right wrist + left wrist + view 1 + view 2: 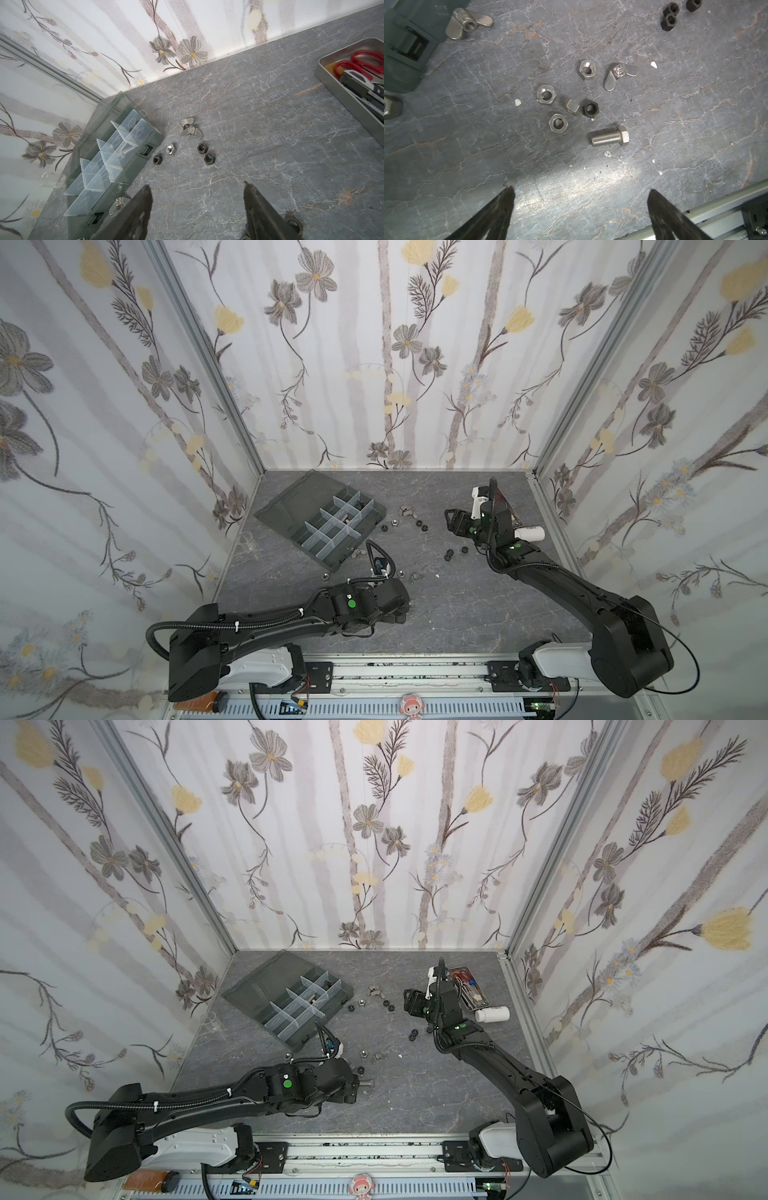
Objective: Sort the screws and nuts into containers
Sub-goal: 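Withdraw the right gripper while the left gripper moves to a loose steel bolt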
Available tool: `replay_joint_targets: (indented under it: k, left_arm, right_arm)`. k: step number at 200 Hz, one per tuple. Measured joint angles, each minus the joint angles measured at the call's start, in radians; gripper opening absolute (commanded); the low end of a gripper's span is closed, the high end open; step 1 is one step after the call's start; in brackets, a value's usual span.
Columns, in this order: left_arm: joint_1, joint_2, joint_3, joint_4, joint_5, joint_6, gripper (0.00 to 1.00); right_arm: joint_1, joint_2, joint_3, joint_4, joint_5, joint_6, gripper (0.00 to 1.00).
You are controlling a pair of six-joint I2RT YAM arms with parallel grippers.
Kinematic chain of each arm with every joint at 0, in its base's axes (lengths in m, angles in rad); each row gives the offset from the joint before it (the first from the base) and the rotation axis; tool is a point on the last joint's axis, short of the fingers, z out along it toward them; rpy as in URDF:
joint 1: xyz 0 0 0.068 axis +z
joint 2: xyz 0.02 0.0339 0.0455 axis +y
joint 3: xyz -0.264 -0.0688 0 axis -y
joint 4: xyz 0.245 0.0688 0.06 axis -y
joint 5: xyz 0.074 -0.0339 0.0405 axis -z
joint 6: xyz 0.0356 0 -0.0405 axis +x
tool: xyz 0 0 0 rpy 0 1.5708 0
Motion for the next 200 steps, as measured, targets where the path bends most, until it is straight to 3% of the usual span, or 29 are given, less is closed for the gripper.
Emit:
replay_joint_targets:
  k: [112, 200]
  left_arm:
    - [-0.086, 0.180, 0.027, 0.080, 0.038, -0.039, 0.97]
    - [-0.049, 0.383, 0.125, 0.108, 0.026, -0.083, 0.90]
  right_arm:
    - [-0.040, -0.064, -0.055, -0.010, 0.000, -0.001, 0.73]
    - [-0.058, -0.093, -0.135, -0.017, -0.001, -0.001, 0.73]
